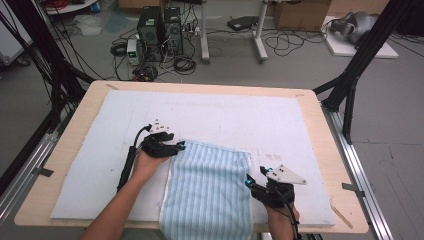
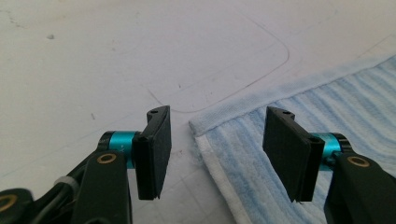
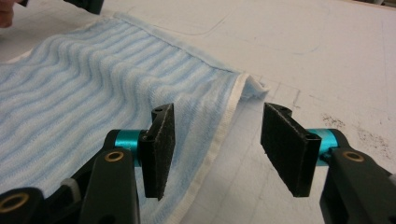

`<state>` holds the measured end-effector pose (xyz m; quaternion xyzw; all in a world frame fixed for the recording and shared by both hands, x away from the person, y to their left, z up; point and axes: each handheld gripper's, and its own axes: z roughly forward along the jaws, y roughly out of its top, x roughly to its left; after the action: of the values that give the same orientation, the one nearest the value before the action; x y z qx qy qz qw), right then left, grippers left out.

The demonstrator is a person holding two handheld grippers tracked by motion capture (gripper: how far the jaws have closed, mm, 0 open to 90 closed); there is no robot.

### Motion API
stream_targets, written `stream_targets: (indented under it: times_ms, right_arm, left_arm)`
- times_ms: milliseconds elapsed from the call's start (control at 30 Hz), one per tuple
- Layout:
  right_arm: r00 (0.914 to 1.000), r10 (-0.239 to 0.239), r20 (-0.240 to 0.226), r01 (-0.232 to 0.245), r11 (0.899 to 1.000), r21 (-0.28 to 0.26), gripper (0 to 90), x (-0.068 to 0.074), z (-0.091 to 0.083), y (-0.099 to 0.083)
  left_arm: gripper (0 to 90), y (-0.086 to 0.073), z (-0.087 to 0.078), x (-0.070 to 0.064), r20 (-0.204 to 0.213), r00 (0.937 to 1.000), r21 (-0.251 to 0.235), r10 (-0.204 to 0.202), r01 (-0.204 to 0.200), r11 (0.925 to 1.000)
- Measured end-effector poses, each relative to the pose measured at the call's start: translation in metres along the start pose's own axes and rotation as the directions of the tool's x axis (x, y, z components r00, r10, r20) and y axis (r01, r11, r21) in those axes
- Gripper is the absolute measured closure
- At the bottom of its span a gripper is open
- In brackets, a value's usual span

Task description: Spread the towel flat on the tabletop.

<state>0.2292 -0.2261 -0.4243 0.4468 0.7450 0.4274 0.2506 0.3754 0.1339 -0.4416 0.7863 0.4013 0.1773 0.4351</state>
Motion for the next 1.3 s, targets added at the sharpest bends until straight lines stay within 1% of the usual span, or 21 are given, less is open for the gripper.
stream_targets:
  times_ms: [67, 100, 133, 167, 233, 267, 333, 367, 467, 533, 567, 633, 767, 900, 1033, 1133, 1167, 1200, 1233, 1267, 1300]
  right_arm:
    - [0.9999, 0.011, 0.0, -0.011, 1.0, -0.002, 43.8, -0.002, 0.0, -0.001]
    - [0.9999, 0.012, 0.002, -0.012, 1.0, -0.005, 42.8, -0.003, 0.0, -0.001]
    - [0.9998, 0.021, 0.005, -0.021, 1.0, -0.008, 41.3, -0.004, 0.0, -0.001]
    - [0.9996, 0.026, 0.007, -0.026, 1.0, -0.015, 40.1, -0.005, 0.0, -0.001]
    - [0.9992, 0.04, 0.011, -0.039, 0.999, -0.024, 40.0, -0.007, 0.0, 0.0]
    - [0.9991, 0.041, 0.012, -0.041, 0.999, -0.024, 40.1, -0.007, 0.0, 0.001]
    - [0.999, 0.045, 0.006, -0.045, 0.999, -0.023, 40.5, -0.008, 0.002, 0.003]
    - [0.9992, 0.039, 0.005, -0.039, 0.999, -0.024, 40.5, -0.007, 0.004, 0.003]
    - [0.9996, 0.029, -0.002, -0.029, 0.999, -0.017, 41.3, -0.005, 0.009, 0.008]
    - [0.9997, 0.024, -0.005, -0.024, 1.0, -0.02, 41.3, -0.006, 0.015, 0.014]
    - [0.9996, 0.026, -0.01, -0.026, 1.0, -0.016, 41.4, -0.007, 0.019, 0.018]
    - [0.9997, 0.023, -0.011, -0.024, 1.0, -0.005, 41.5, -0.01, 0.03, 0.028]
    - [0.9996, -0.008, -0.026, 0.009, 0.999, 0.051, 44.6, -0.02, 0.057, 0.049]
    - [0.999, -0.041, -0.02, 0.043, 0.993, 0.113, 48.2, -0.028, 0.081, 0.061]
    - [0.9963, -0.054, -0.067, 0.065, 0.984, 0.164, 52.2, -0.033, 0.101, 0.064]
    - [0.9944, -0.042, -0.097, 0.061, 0.977, 0.203, 52.4, -0.033, 0.116, 0.062]
    - [0.9935, -0.039, -0.107, 0.062, 0.973, 0.221, 52.1, -0.033, 0.121, 0.06]
    - [0.9935, -0.029, -0.11, 0.055, 0.968, 0.246, 52.6, -0.033, 0.127, 0.058]
    - [0.9938, -0.024, -0.109, 0.052, 0.963, 0.263, 53.4, -0.032, 0.131, 0.056]
    - [0.9945, -0.01, -0.105, 0.036, 0.966, 0.255, 55.7, -0.032, 0.131, 0.056]
    - [0.9953, -0.011, -0.096, 0.035, 0.966, 0.255, 60.1, -0.032, 0.131, 0.056]
  left_arm:
    - [43.6, 0.0, 0.007, -0.006, -0.024, 0.9985, 0.041, 0.05, -0.049, 0.998]
    - [45.8, -0.001, 0.01, -0.009, -0.04, 0.996, 0.078, 0.08, -0.077, 0.994]
    - [51.5, -0.002, 0.013, -0.011, -0.033, 0.9948, 0.082, 0.097, -0.094, 0.9922]
    - [59.5, -0.002, 0.013, -0.012, -0.021, 0.9958, 0.074, 0.089, -0.088, 0.9934]
    - [86.2, -0.002, 0.013, -0.017, -0.025, 0.99, 0.08, 0.139, -0.137, 0.9874]
    - [86.2, -0.001, 0.013, -0.018, -0.032, 0.9907, 0.082, 0.132, -0.129, 0.9883]
    - [86.4, -0.001, 0.01, -0.013, -0.058, 0.9958, 0.094, 0.071, -0.065, 0.9935]
    - [86.4, -0.001, 0.007, -0.01, -0.081, 0.9956, 0.092, 0.047, -0.04, 0.9949]
    - [86.4, -0.001, -0.003, 0.004, -0.133, 0.9907, 0.063, 0.027, -0.019, 0.9978]
    - [85.1, -0.001, -0.006, 0.009, -0.123, 0.9923, 0.044, 0.011, -0.005, 0.999]
    - [79.4, -0.001, -0.006, 0.01, -0.133, 0.9911, 0.037, -0.004, 0.009, 0.9993]
    - [50.1, -0.001, -0.007, 0.013, -0.151, 0.9864, 0.016, -0.065, 0.069, 0.9975]
    - [43.7, 0.0, -0.013, 0.017, -0.155, 0.9853, -0.01, -0.071, 0.07, 0.9975]
    - [42.5, -0.002, -0.014, 0.026, -0.135, 0.9843, -0.008, -0.113, 0.113, 0.9936]
    - [45.2, -0.009, -0.003, 0.028, -0.104, 0.9882, 0.063, -0.113, 0.12, 0.9908]
    - [47.3, -0.009, -0.001, 0.023, -0.137, 0.9897, 0.071, -0.041, 0.051, 0.9962]
    - [51.4, -0.009, -0.001, 0.023, -0.117, 0.9929, 0.066, -0.026, 0.034, 0.9972]
    - [65.1, -0.009, -0.002, 0.022, -0.091, 0.9958, 0.069, -0.001, 0.007, 0.9976]
    - [82.4, -0.009, -0.002, 0.02, -0.091, 0.9955, 0.074, 0.028, -0.021, 0.9971]
    - [85.0, -0.009, -0.002, 0.019, -0.095, 0.9944, 0.079, 0.045, -0.038, 0.9962]
    - [86.2, -0.008, -0.001, 0.019, -0.094, 0.9948, 0.076, 0.038, -0.031, 0.9966]
